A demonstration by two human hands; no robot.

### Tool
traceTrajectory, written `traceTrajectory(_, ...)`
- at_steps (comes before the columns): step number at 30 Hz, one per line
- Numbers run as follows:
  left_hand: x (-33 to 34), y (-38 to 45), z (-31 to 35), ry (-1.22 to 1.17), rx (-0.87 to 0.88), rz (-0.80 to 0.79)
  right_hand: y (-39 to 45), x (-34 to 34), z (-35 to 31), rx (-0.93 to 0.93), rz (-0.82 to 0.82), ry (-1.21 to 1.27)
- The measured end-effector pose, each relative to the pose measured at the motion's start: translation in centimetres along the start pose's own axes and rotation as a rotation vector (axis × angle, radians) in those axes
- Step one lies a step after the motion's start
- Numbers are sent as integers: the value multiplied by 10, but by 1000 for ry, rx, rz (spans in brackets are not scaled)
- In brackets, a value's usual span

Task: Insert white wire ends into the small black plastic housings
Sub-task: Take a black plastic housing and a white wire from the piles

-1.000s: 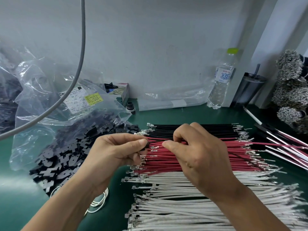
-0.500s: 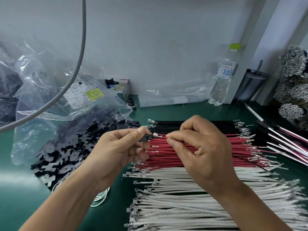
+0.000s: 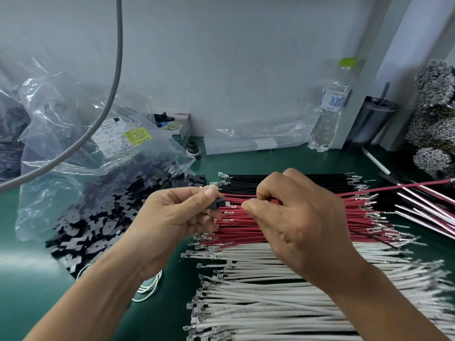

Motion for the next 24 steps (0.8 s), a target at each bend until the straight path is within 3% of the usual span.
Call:
traceTrajectory(5, 1, -3, 1, 73, 21, -2, -1, 3, 0, 30, 22, 32)
traceTrajectory(10, 11, -5, -4, 63, 99, 65, -5, 15, -3, 261, 1, 220)
traceTrajectory(14, 14, -6, -1, 201, 255, 34, -11, 22, 4, 412, -85, 322)
traceTrajectory(17, 9, -7, 5, 393, 387, 44, -12, 23, 8, 430, -114, 407)
traceTrajectory(19, 8, -6, 5, 446, 383, 45, -11, 22, 9, 411, -114, 426)
traceTrajectory(24, 13, -9, 1, 290, 296, -9, -6, 18, 5, 357, -97, 465)
Point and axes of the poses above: each hand's wrist, its own y-axis towards the middle knuckle, its own x-axis out of the palm, z = x × y, the point moved 4 cm from there along y, towards the middle knuckle
